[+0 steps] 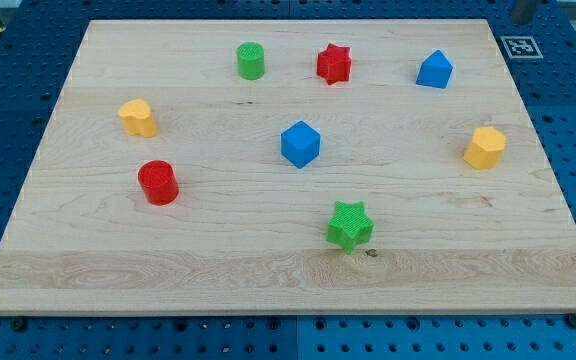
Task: Push the blue triangle left a bit
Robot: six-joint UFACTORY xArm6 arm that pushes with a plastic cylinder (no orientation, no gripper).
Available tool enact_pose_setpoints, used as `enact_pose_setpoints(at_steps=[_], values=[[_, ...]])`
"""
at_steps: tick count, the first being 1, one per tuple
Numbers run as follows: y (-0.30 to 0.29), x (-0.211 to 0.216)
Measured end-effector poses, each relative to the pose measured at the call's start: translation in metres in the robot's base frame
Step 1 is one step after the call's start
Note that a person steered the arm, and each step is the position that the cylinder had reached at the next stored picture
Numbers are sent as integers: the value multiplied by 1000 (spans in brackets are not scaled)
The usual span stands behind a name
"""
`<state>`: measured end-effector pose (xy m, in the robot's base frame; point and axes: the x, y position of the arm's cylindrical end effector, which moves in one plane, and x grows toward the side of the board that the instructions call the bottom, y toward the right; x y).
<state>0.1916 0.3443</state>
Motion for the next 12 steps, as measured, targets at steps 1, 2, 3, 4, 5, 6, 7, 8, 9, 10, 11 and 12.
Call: enact_pose_setpoints(at_steps=[1,2,3,4,5,6,7,8,9,10,11,12], values=[[-1,0],[1,1],[1,3],[0,-1],[1,2],[1,2],[1,3],[1,4],[-14,18],[-97,75],[-99,76],[-99,72]])
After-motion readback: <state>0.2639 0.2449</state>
